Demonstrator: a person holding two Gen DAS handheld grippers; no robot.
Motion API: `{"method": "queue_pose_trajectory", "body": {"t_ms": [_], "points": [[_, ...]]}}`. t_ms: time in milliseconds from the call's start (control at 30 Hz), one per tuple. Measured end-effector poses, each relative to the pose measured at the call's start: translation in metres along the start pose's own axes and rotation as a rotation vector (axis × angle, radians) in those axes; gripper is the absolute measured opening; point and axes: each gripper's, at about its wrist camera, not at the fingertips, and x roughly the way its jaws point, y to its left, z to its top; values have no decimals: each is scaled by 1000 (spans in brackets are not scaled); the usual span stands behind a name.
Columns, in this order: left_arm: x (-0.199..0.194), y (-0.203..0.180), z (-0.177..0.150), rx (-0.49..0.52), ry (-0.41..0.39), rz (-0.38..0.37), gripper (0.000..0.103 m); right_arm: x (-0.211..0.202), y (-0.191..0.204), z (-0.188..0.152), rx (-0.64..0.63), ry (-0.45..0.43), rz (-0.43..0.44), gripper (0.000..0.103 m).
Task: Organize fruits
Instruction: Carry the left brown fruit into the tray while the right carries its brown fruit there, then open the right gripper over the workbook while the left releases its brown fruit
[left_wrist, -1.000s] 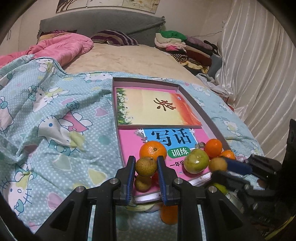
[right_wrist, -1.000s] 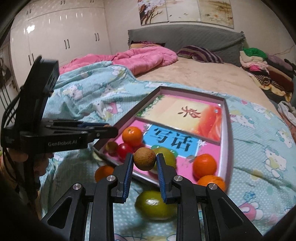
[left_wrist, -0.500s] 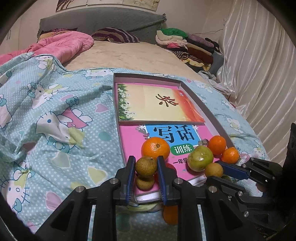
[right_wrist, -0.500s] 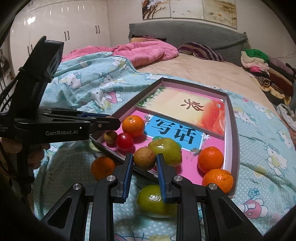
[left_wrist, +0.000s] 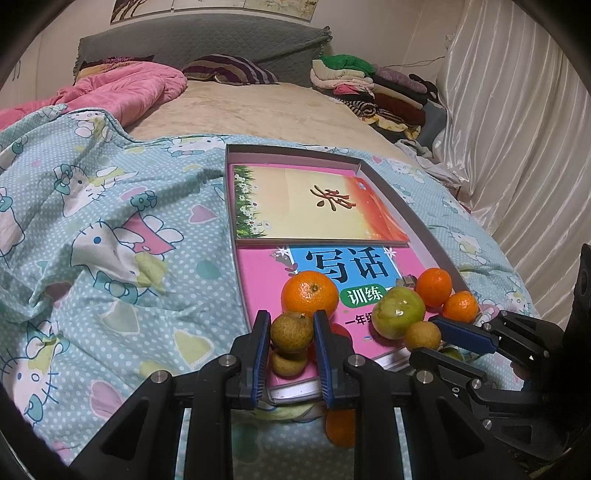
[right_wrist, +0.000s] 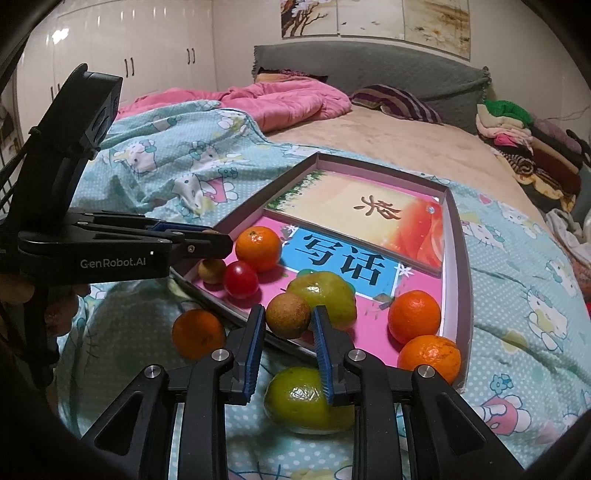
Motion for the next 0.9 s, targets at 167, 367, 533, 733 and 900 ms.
{"method": "queue_pose_trajectory", "body": {"t_ms": [167,367,533,733,900], "points": [[0,0,0,0,0,1,24,-2,0,1,1,-6,2,32],[0,-1,0,3,0,2,24,-3,-1,0,2,-4,3,35],[0,0,0,1,1,1,24,-5,-1,0,7,-11,8,36],[0,-1,-1,10,3,11,24,-10,-5,1,26,-28,-4,47],[-2,-2,-1,12,0,17,24,-16,-12,0,51,-43,-19,53]]}}
